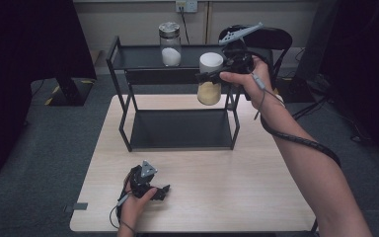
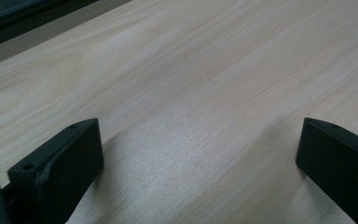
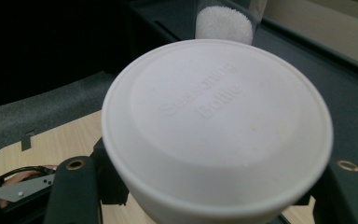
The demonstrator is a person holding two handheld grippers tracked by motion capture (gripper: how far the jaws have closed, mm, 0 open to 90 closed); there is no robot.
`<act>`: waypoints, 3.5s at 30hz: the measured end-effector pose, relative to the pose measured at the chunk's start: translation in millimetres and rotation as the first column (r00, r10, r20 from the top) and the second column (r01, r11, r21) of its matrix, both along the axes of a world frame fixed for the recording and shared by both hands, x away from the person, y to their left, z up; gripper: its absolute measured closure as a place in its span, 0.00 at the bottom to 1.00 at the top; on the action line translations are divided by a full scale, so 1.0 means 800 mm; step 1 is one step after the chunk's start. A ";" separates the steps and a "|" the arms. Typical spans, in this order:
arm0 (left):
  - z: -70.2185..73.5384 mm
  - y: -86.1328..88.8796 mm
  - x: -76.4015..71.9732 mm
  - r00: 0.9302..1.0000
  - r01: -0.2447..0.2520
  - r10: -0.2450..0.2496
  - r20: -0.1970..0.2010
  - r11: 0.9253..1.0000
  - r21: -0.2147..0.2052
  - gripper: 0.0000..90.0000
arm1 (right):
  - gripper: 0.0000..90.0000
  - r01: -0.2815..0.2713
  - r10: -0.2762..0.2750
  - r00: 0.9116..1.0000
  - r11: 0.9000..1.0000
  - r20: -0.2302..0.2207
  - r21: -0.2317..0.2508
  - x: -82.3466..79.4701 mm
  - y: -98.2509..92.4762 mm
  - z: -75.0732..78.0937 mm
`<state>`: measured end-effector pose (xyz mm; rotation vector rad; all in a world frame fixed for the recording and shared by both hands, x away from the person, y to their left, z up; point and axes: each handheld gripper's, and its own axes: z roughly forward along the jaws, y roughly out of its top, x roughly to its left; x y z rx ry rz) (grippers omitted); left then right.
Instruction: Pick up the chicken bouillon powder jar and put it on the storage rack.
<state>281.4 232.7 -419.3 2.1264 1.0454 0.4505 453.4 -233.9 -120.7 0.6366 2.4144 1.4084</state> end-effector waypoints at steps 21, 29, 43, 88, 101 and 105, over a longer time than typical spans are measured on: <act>0.000 0.000 0.000 1.000 0.000 0.000 -0.001 1.000 0.002 0.00 | 0.38 0.003 -0.003 1.000 1.000 0.021 -0.015 0.004 0.014 0.050; 0.000 0.000 0.000 1.000 0.000 0.000 -0.001 1.000 0.001 0.00 | 0.38 0.021 -0.020 1.000 1.000 0.021 -0.021 0.008 0.022 0.073; 0.000 0.000 0.000 1.000 0.000 0.000 0.000 1.000 0.002 0.00 | 0.38 0.076 -0.076 0.997 0.997 0.035 -0.014 0.024 0.026 0.097; 0.000 0.000 0.000 1.000 -0.002 0.002 -0.001 1.000 0.000 0.00 | 0.38 0.198 -0.198 0.980 0.980 0.004 0.028 0.096 0.035 0.069; 0.000 0.000 0.000 1.000 0.000 0.000 -0.001 1.000 0.001 0.00 | 0.14 0.240 -0.239 0.970 0.970 0.036 -0.022 0.079 0.045 0.075; 0.000 0.000 0.000 1.000 0.000 0.000 -0.001 1.000 0.001 0.00 | 0.07 0.258 -0.257 0.966 0.966 0.036 -0.013 0.069 0.043 0.074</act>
